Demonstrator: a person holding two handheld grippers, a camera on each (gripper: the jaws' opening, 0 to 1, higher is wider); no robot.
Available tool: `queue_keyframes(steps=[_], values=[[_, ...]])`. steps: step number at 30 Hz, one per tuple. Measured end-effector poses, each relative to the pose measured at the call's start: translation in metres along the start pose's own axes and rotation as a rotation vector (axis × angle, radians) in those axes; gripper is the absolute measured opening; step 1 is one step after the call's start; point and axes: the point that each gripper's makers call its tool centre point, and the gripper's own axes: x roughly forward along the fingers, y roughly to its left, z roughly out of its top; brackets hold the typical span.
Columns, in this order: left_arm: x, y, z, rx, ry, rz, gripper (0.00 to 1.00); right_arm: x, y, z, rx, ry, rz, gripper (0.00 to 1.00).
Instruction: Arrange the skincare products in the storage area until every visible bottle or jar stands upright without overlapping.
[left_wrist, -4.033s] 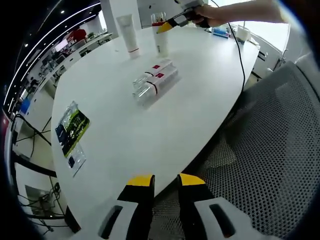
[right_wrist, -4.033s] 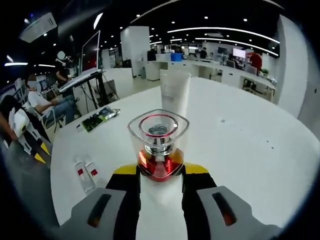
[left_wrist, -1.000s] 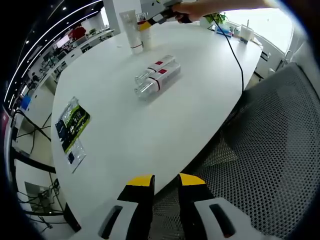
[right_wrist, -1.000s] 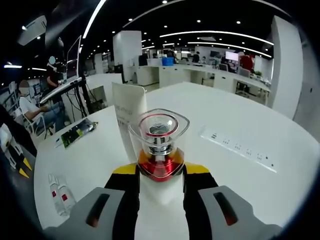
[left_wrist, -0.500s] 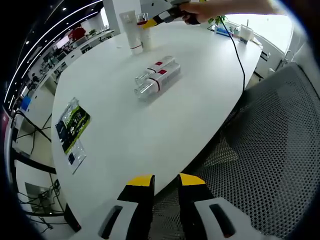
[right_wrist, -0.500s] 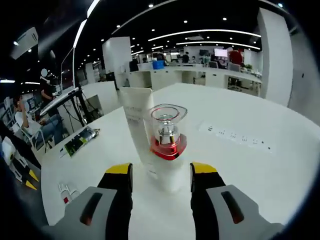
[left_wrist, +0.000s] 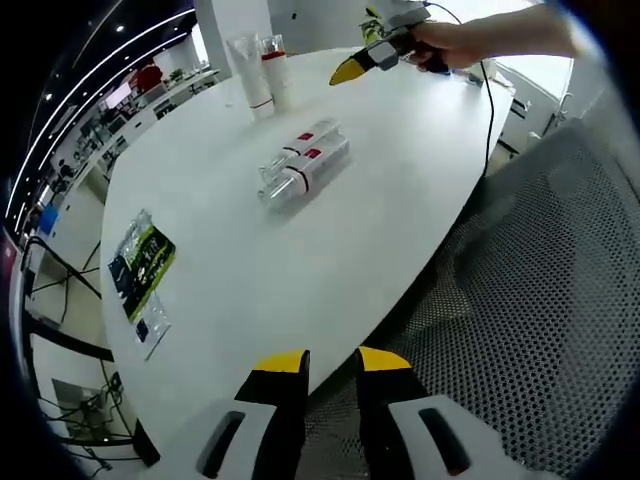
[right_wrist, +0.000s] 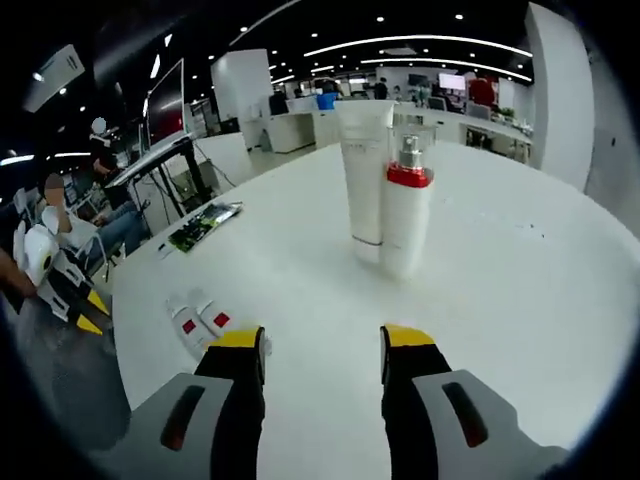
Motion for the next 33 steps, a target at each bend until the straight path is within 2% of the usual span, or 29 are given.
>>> queue_keyframes(steps=[1, 4, 6, 7, 9, 11, 13, 15, 16, 17, 20, 23, 26, 30, 33], values=[[0.0, -0.001, 0.002, 0.009, -0.009, -0.004, 0.19, -0.002, 0.004, -0.006, -0.018, 0.033, 0.006, 0.42], [0.0, -0.002, 0.003, 0.029, -0.017, -0.005, 0.19, -0.007, 0.019, -0.007, -0.09, 0.067, 0.047, 0.4], [-0.001, -0.007, 0.007, 0.032, -0.035, -0.026, 0.19, -0.007, 0.024, -0.008, -0.155, 0.1, 0.066, 0.38], [-0.001, -0.01, 0.008, 0.038, -0.043, -0.039, 0.19, -0.009, 0.035, -0.009, -0.191, 0.126, 0.092, 0.38], [-0.002, -0.012, 0.009, 0.049, -0.049, -0.045, 0.19, -0.008, 0.038, -0.009, -0.25, 0.148, 0.106, 0.35], [-0.001, -0.012, 0.01, 0.05, -0.054, -0.049, 0.19, -0.005, 0.043, -0.011, -0.348, 0.203, 0.127, 0.33], [-0.002, -0.011, 0.011, 0.052, -0.061, -0.04, 0.19, 0.001, 0.046, -0.011, -0.405, 0.235, 0.146, 0.33], [-0.002, -0.009, 0.011, 0.049, -0.059, -0.034, 0.19, 0.008, 0.048, -0.011, -0.473, 0.291, 0.157, 0.3], [-0.003, -0.007, 0.012, 0.055, -0.066, -0.021, 0.19, 0.014, 0.047, -0.013, -0.511, 0.342, 0.164, 0.28], [-0.004, -0.006, 0.014, 0.063, -0.08, -0.013, 0.19, 0.019, 0.047, -0.013, -0.541, 0.358, 0.175, 0.28], [-0.004, -0.007, 0.015, 0.067, -0.086, -0.013, 0.19, 0.03, 0.057, -0.017, -0.588, 0.42, 0.242, 0.31], [-0.006, -0.004, 0.017, 0.067, -0.099, -0.001, 0.19, 0.039, 0.059, -0.024, -0.679, 0.496, 0.28, 0.3], [-0.005, -0.004, 0.016, 0.074, -0.097, 0.001, 0.19, 0.051, 0.062, -0.027, -0.696, 0.521, 0.294, 0.3], [-0.006, -0.005, 0.016, 0.082, -0.098, -0.002, 0.19, 0.058, 0.059, -0.035, -0.799, 0.616, 0.289, 0.29], [-0.006, -0.005, 0.017, 0.084, -0.106, 0.001, 0.19, 0.062, 0.06, -0.037, -0.864, 0.644, 0.302, 0.27]])
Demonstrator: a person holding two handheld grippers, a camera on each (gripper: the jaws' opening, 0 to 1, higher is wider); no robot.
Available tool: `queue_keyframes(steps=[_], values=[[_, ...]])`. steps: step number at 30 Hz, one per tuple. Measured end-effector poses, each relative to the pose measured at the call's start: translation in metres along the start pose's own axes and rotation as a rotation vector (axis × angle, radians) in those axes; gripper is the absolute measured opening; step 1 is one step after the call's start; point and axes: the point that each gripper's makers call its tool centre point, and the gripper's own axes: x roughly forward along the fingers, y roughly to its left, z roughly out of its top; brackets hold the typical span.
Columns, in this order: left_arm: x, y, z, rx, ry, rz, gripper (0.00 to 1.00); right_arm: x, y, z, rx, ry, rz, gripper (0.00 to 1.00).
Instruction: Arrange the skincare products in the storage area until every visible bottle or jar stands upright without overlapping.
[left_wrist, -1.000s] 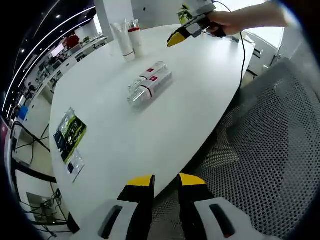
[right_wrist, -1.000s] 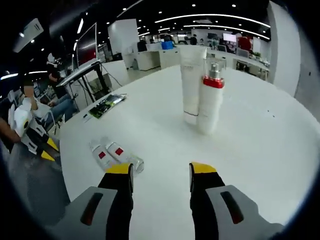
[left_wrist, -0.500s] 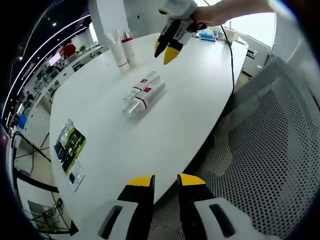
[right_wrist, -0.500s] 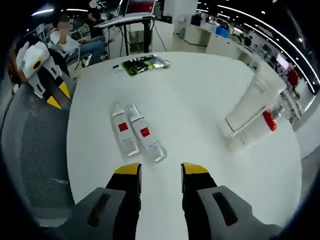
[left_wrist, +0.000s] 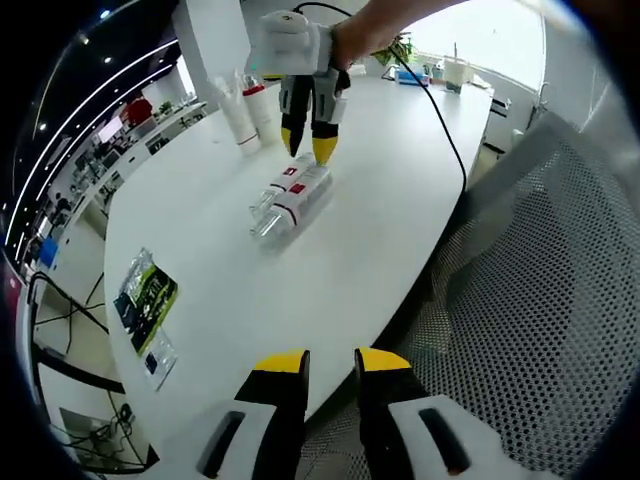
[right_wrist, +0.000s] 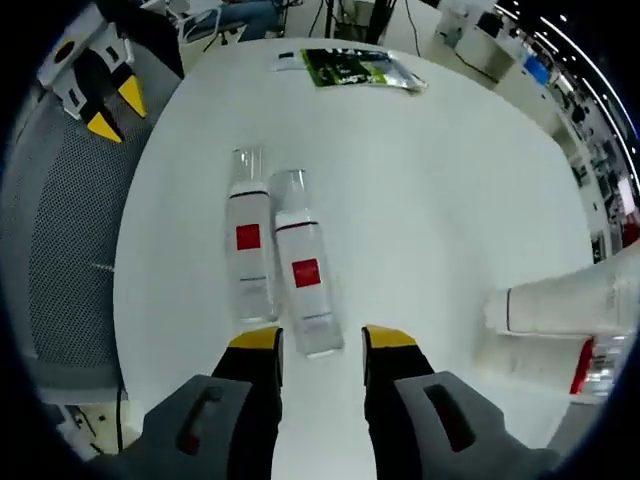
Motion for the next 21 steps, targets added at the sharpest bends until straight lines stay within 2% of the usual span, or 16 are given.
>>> queue_keyframes(steps=[3, 7, 15, 21], values=[[0.0, 0.0, 0.0, 0.002, 0.002, -0.002, 0.19, 0.005, 0.002, 0.006, -0.049, 0.017, 0.017, 0.25], [0.0, -0.002, 0.0, 0.008, 0.002, -0.008, 0.19, 0.01, 0.002, 0.009, -0.071, 0.029, 0.038, 0.22], [0.001, -0.001, 0.0, 0.011, 0.005, -0.006, 0.19, 0.018, 0.005, 0.008, -0.074, 0.044, 0.072, 0.19], [0.001, -0.001, 0.0, 0.009, 0.004, -0.006, 0.19, 0.017, 0.004, 0.008, 0.053, 0.014, 0.065, 0.18]])
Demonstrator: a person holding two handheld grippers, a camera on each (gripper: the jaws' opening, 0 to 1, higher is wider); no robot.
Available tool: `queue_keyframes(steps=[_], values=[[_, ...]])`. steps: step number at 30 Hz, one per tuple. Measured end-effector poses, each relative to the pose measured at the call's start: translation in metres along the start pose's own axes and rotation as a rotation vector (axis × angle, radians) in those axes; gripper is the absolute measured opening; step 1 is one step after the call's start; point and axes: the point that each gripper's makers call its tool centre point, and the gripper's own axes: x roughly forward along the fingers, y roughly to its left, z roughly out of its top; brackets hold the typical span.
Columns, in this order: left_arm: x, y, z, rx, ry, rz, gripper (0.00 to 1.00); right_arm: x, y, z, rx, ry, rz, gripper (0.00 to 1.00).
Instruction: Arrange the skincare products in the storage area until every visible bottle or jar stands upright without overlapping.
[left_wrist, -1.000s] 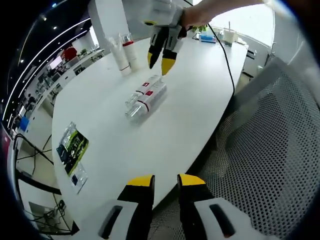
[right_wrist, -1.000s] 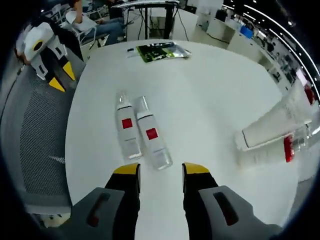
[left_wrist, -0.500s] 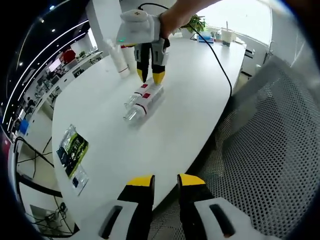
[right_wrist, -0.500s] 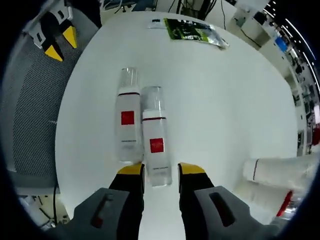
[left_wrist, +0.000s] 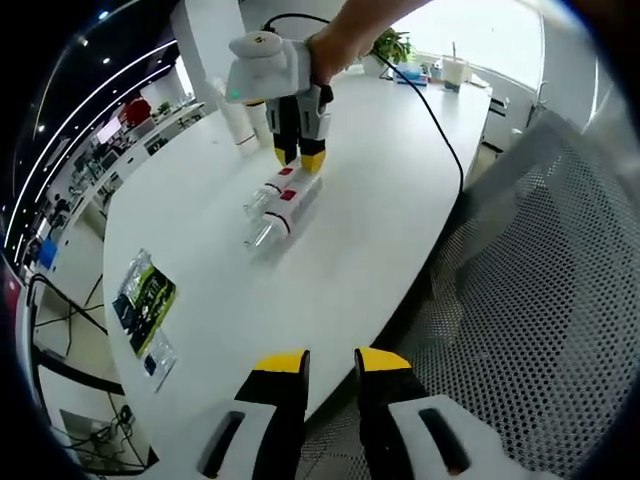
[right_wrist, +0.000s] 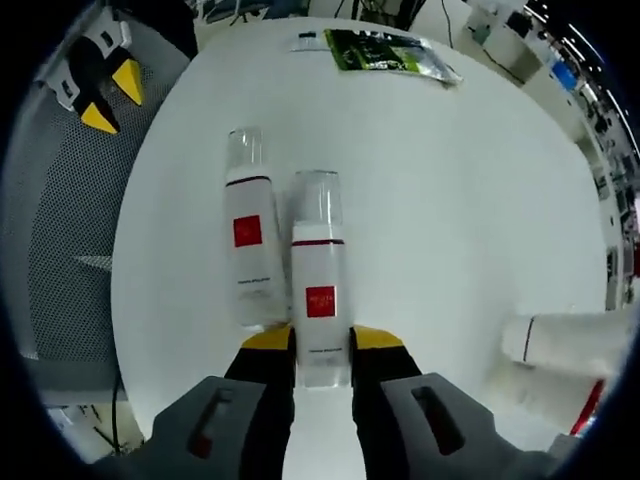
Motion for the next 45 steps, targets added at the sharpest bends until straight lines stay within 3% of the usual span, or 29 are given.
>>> queue_keyframes(steps=[4, 7, 14, 18, 19, 23, 26, 28, 34, 39, 45], values=[[0.0, 0.001, 0.001, -0.001, -0.004, 0.004, 0.19, -0.001, -0.004, 0.001, 0.081, -0.048, -0.042, 0.17], [0.0, 0.002, 0.0, -0.005, -0.003, 0.01, 0.19, -0.005, -0.006, -0.005, 0.126, -0.047, -0.087, 0.17], [-0.001, 0.003, 0.003, -0.023, -0.016, 0.014, 0.19, -0.044, -0.014, 0.007, 0.213, -0.179, -0.201, 0.16], [-0.005, 0.003, 0.016, -0.075, -0.093, 0.003, 0.19, -0.069, -0.008, 0.018, 0.286, -0.291, -0.256, 0.16], [-0.005, 0.002, 0.017, -0.073, -0.099, -0.004, 0.19, -0.077, -0.003, 0.023, 0.318, -0.341, -0.265, 0.16], [-0.005, -0.001, 0.021, -0.088, -0.117, -0.02, 0.19, -0.099, 0.018, 0.028, 0.378, -0.436, -0.312, 0.17], [-0.007, 0.002, 0.024, -0.091, -0.134, -0.012, 0.2, -0.107, 0.038, 0.027, 0.393, -0.468, -0.338, 0.17], [-0.009, 0.005, 0.028, -0.081, -0.161, -0.001, 0.21, -0.114, 0.052, 0.032, 0.437, -0.534, -0.348, 0.17], [-0.009, -0.004, 0.032, -0.066, -0.17, -0.046, 0.24, -0.128, 0.088, 0.033, 0.491, -0.595, -0.383, 0.17], [-0.011, -0.005, 0.036, -0.099, -0.19, -0.067, 0.24, -0.144, 0.101, 0.04, 0.584, -0.726, -0.406, 0.17], [-0.014, -0.012, 0.042, -0.102, -0.211, -0.105, 0.3, -0.144, 0.115, 0.046, 0.572, -0.779, -0.433, 0.17]])
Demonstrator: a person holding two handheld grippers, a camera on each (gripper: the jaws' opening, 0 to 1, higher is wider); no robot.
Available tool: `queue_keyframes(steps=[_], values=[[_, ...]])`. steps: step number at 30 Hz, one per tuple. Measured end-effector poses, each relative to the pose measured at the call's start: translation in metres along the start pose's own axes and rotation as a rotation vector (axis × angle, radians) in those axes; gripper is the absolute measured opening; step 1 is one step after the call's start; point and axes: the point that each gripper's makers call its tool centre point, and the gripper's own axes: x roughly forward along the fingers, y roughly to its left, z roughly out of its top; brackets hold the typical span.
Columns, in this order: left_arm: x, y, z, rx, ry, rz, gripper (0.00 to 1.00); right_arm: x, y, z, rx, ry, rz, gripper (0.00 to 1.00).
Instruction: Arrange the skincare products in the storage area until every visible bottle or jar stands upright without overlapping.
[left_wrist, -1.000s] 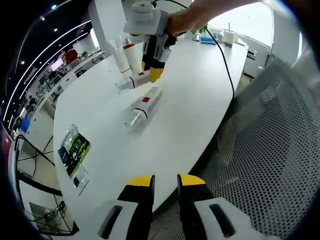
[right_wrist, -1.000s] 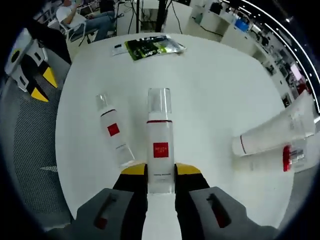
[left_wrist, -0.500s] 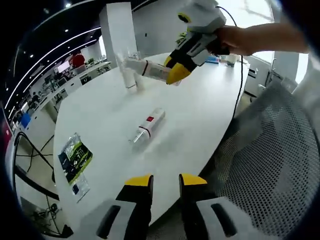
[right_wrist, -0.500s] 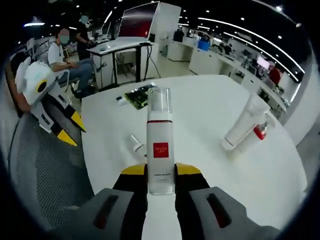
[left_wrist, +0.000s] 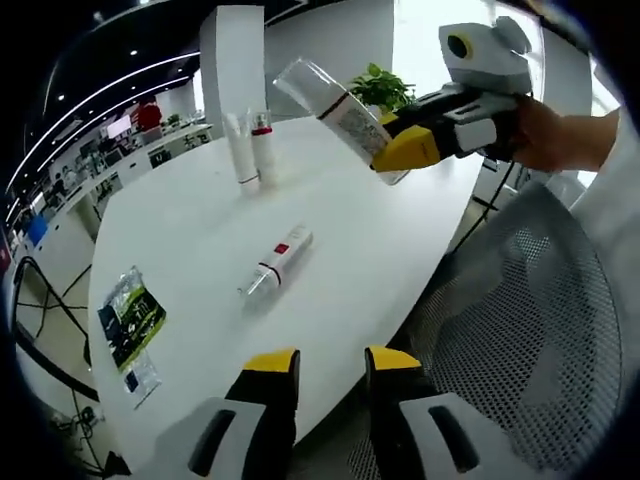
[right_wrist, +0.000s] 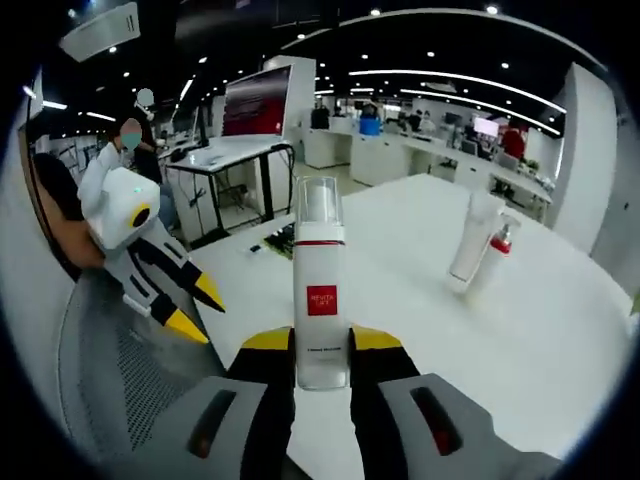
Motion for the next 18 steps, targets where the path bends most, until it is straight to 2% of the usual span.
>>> queue_keyframes(steps=[3, 5, 6, 7, 10, 11, 12, 13, 15, 18], values=[[-0.004, -0.004, 0.01, -0.034, -0.048, -0.035, 0.36, 0.0, 0.0, -0.002, 0.025, -0.013, -0.005, 0.17], [-0.009, -0.006, 0.018, -0.092, -0.078, -0.067, 0.36, -0.001, 0.001, -0.001, 0.05, -0.035, 0.002, 0.17], [-0.011, -0.008, 0.024, -0.149, -0.098, -0.096, 0.36, -0.002, 0.002, 0.0, 0.055, -0.046, 0.005, 0.17], [-0.013, -0.015, 0.034, -0.208, -0.132, -0.164, 0.36, -0.002, 0.002, 0.001, 0.06, -0.055, 0.007, 0.17], [-0.017, -0.021, 0.056, -0.316, -0.225, -0.25, 0.36, -0.002, 0.003, 0.002, 0.093, -0.066, 0.014, 0.17], [-0.02, -0.027, 0.07, -0.427, -0.281, -0.319, 0.36, -0.002, 0.003, 0.003, 0.102, -0.072, 0.011, 0.17], [-0.021, -0.028, 0.077, -0.49, -0.315, -0.351, 0.37, -0.002, 0.003, 0.003, 0.107, -0.075, 0.013, 0.17], [-0.021, -0.026, 0.086, -0.563, -0.358, -0.372, 0.38, -0.003, 0.004, 0.003, 0.116, -0.079, 0.012, 0.17], [-0.019, -0.026, 0.092, -0.629, -0.381, -0.391, 0.4, -0.004, 0.005, 0.003, 0.124, -0.08, 0.001, 0.17], [-0.015, -0.028, 0.101, -0.614, -0.423, -0.379, 0.47, -0.005, 0.011, 0.002, 0.12, -0.072, 0.002, 0.17]])
